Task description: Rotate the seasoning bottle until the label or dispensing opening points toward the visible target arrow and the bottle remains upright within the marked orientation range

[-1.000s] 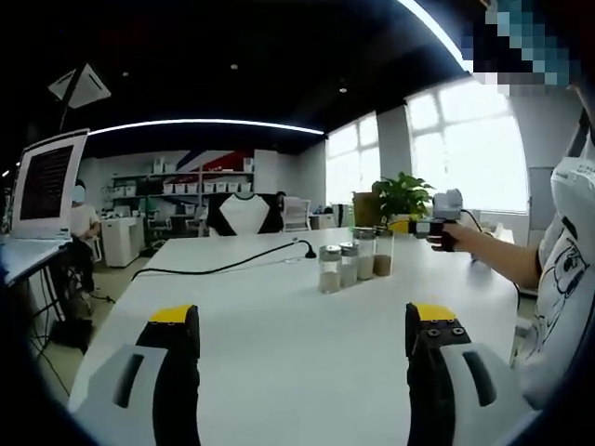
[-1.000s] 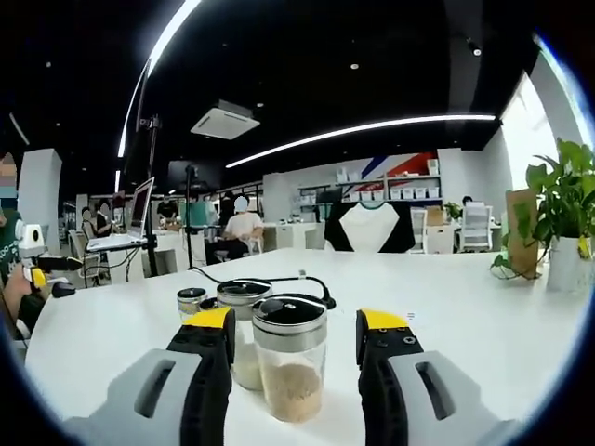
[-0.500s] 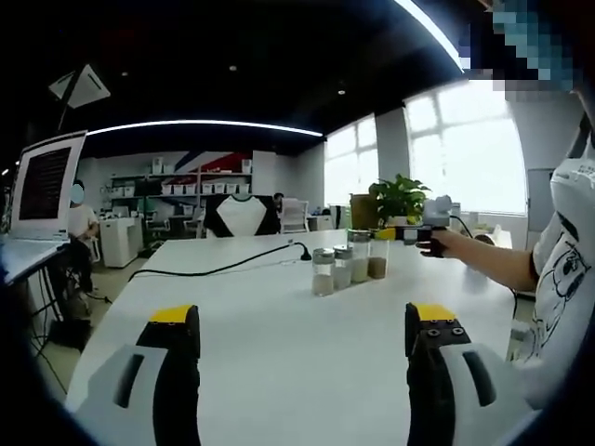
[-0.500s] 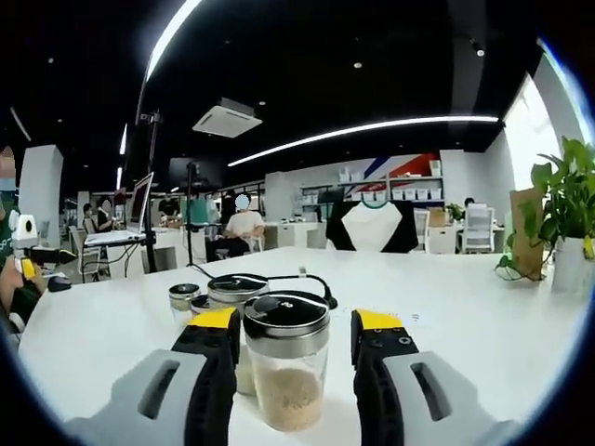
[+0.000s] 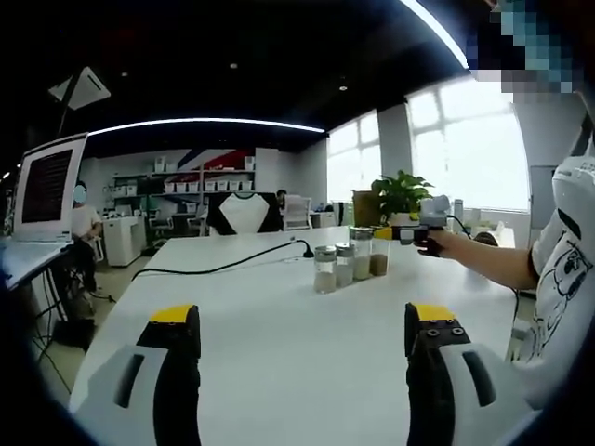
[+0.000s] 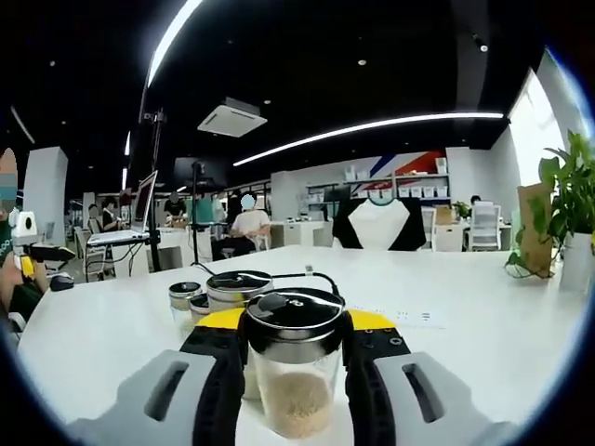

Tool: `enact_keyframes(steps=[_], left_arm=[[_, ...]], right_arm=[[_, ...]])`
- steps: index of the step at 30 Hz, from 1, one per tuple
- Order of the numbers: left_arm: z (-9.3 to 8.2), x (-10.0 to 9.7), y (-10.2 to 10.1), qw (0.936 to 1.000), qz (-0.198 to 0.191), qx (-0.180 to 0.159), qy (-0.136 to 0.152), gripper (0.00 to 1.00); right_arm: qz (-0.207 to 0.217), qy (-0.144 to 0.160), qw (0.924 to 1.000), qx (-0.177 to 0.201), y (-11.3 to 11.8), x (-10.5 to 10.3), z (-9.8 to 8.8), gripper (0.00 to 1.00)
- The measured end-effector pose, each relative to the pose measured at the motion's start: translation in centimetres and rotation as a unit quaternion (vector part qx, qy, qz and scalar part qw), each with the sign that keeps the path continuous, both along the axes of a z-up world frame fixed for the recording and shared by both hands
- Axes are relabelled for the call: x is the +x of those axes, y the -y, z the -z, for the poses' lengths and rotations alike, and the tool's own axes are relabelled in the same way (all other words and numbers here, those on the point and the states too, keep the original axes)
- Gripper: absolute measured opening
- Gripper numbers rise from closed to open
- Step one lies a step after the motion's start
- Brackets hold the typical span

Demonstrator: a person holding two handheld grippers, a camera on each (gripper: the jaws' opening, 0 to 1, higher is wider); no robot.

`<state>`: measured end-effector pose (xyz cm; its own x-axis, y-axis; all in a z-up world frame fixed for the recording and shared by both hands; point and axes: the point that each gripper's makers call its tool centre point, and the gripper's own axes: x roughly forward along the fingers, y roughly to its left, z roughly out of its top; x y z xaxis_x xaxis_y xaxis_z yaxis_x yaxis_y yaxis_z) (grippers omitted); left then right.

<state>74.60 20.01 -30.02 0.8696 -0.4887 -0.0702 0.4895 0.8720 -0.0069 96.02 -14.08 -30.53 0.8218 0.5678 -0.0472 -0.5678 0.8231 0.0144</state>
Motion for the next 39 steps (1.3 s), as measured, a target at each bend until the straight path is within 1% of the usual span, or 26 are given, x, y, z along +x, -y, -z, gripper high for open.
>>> enact_keyframes(steps=[4, 8, 10, 12, 13, 17, 21, 28, 33, 34, 35, 36, 39], left_arm=[[0.6, -0.3, 0.2, 1.0000, 0.002, 0.000, -0.007, 0.96], [1.4, -0.6, -0.2, 0.9997, -0.004, 0.011, -0.020, 0.96], [1.2, -0.6, -0.5, 0.9997, -0.010, 0.011, -0.021, 0.96], [0.5, -0.7, -0.5, 0.9999, -0.011, 0.005, -0.007, 0.96], [0.3, -0.7, -0.4, 0.9999, -0.009, 0.004, -0.006, 0.96], [0.5, -0.6, -0.2, 0.9999, -0.009, 0.009, -0.007, 0.96], [0.4, -0.5, -0.1, 1.0000, -0.006, 0.000, -0.005, 0.96], [0.1, -0.5, 0.3, 1.0000, -0.002, 0.001, 0.000, 0.96], [0.8, -0.8, 0.0, 0.9998, -0.007, 0.016, -0.013, 0.96], [0.7, -0.8, -0.2, 0.9997, -0.010, 0.016, -0.012, 0.96], [0.4, -0.8, -0.4, 0.9998, -0.014, 0.013, -0.006, 0.96], [0.3, -0.9, -0.3, 0.9999, -0.013, 0.011, -0.003, 0.96], [0.1, -1.0, 0.1, 0.9999, -0.005, 0.009, -0.002, 0.96]], right_arm=[[0.004, 0.008, 1.0000, -0.005, -0.1, -0.2, 0.0, 0.38], [0.006, 0.010, 0.9999, -0.009, 0.0, -0.4, 0.0, 0.38], [0.007, 0.009, 0.9999, -0.010, 0.0, -0.5, 0.0, 0.38], [0.009, 0.008, 0.9999, -0.011, 0.0, -0.7, 0.0, 0.38], [0.008, 0.008, 0.9999, -0.011, 0.0, -0.7, 0.0, 0.38], [0.010, 0.006, 0.9998, -0.014, 0.1, -1.1, 0.0, 0.38], [0.010, 0.006, 0.9998, -0.015, 0.2, -1.6, 0.0, 0.38], [0.012, 0.007, 0.9998, -0.014, 0.2, -2.8, -0.1, 0.37], [0.010, 0.011, 0.9996, -0.025, -0.2, -4.2, -0.3, 0.37], [0.009, 0.014, 0.9995, -0.026, -0.2, -4.6, -0.5, 0.37], [0.009, 0.015, 0.9995, -0.027, -0.2, -4.7, -0.5, 0.37], [0.009, 0.019, 0.9995, -0.025, -0.1, -5.3, -0.9, 0.37], [0.008, 0.022, 0.9996, -0.013, 0.0, -6.0, -1.4, 0.37]])
